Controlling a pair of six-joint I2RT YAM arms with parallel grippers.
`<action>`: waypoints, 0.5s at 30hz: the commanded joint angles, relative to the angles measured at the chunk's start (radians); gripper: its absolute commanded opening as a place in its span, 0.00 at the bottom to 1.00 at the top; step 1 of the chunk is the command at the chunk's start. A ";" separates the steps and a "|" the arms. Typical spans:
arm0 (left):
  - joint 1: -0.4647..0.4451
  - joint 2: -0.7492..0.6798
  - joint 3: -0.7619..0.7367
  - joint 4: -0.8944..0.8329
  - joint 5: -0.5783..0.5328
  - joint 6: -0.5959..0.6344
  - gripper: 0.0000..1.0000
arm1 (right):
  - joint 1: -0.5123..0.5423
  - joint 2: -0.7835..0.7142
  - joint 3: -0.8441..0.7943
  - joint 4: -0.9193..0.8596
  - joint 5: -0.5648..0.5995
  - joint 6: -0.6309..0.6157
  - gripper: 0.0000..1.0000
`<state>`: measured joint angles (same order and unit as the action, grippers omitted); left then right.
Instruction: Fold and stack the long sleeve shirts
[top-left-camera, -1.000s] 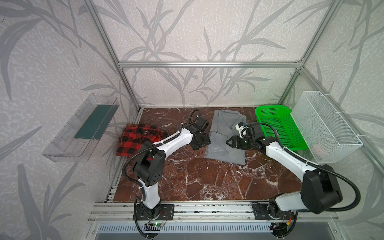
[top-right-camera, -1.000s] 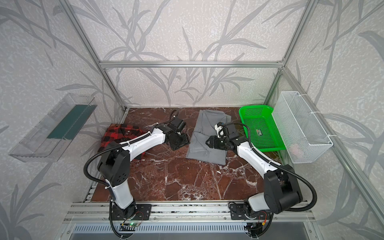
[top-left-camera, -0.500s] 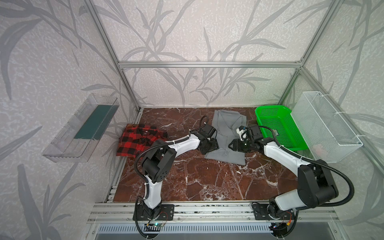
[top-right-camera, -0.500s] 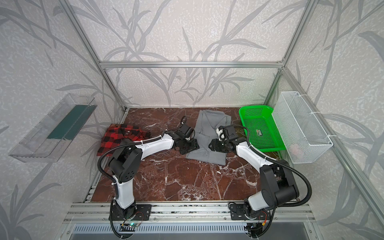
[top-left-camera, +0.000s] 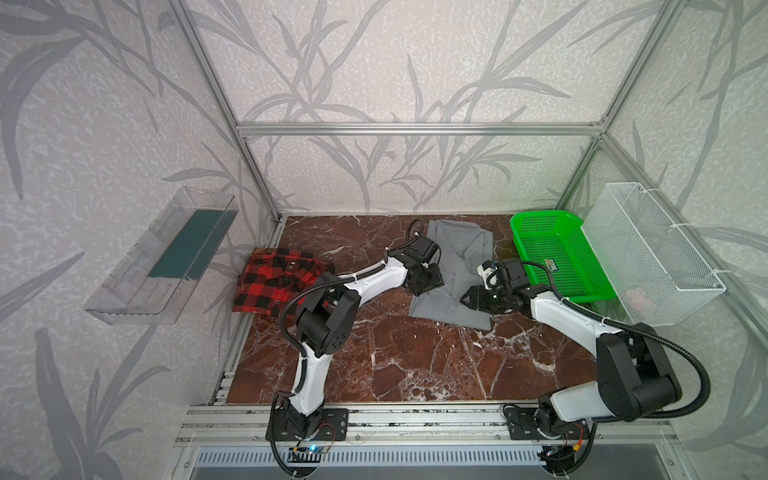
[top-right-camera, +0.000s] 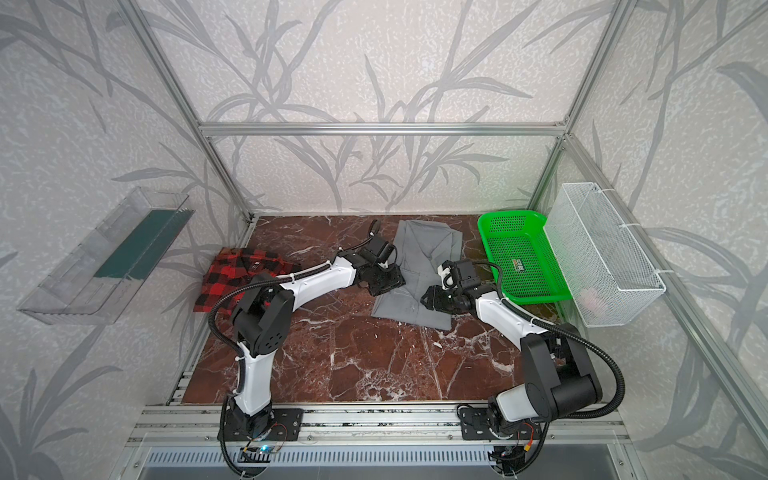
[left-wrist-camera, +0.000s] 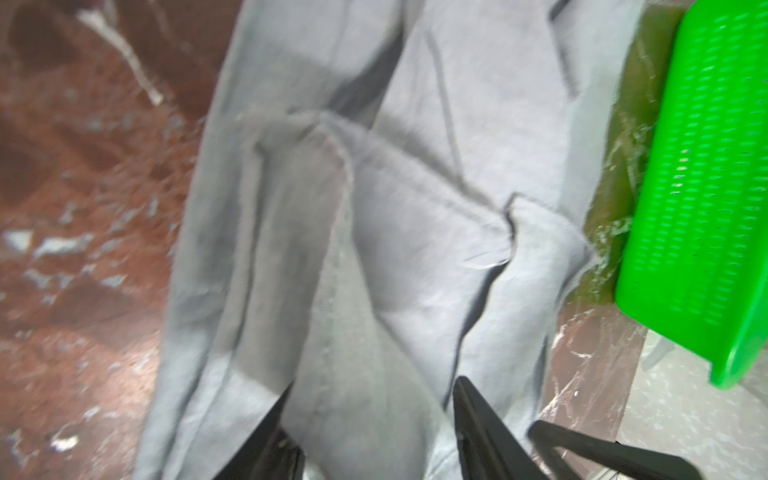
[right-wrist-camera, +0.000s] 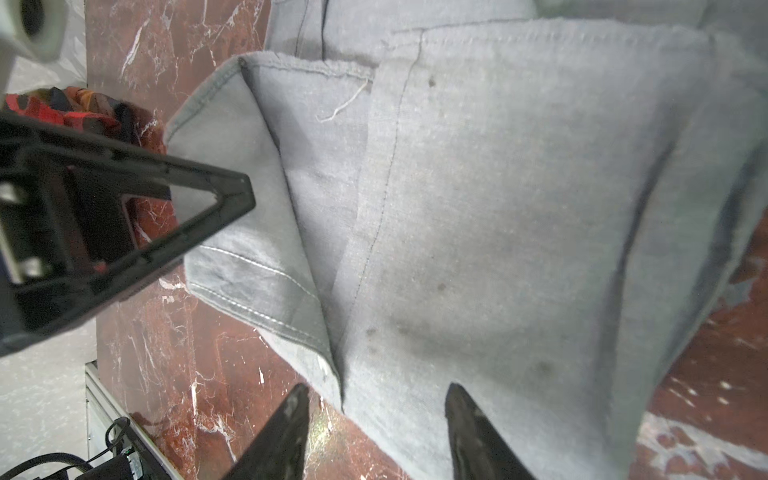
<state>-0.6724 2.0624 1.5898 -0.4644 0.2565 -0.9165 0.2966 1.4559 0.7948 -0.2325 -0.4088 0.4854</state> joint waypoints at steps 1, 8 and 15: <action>0.000 0.042 0.088 -0.100 -0.004 0.012 0.56 | -0.007 -0.011 -0.019 0.037 -0.020 0.018 0.53; -0.004 0.164 0.356 -0.266 -0.032 0.006 0.61 | -0.019 -0.027 -0.032 0.043 -0.002 0.024 0.53; 0.013 0.376 0.853 -0.573 -0.135 0.032 0.64 | -0.026 -0.078 -0.028 0.004 0.036 0.003 0.52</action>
<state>-0.6701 2.3871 2.2856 -0.8417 0.1967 -0.9085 0.2760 1.4128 0.7654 -0.2092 -0.3958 0.5034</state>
